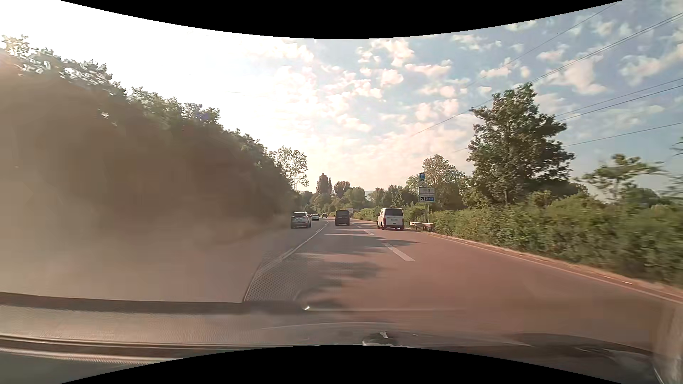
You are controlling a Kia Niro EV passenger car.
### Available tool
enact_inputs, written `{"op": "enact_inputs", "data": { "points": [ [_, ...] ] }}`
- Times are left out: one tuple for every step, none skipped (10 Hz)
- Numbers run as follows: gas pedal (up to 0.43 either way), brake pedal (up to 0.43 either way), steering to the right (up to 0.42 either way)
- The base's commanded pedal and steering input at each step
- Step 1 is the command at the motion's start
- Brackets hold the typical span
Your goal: Follow the waypoints while adhering to traffic rules and regulations
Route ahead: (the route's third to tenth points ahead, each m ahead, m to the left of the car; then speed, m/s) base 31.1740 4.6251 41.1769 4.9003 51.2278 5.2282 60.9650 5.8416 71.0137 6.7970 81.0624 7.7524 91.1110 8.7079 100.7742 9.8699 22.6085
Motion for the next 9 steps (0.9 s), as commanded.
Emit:
{"op": "enact_inputs", "data": {
  "points": [
    [0.209,0.0,-0.008],
    [0.209,0.0,-0.008],
    [0.209,0.0,-0.007],
    [0.209,0.0,-0.007],
    [0.209,0.0,-0.006],
    [0.209,0.0,-0.006],
    [0.209,0.0,-0.006],
    [0.209,0.0,-0.006],
    [0.209,0.0,-0.006]
  ]
}}
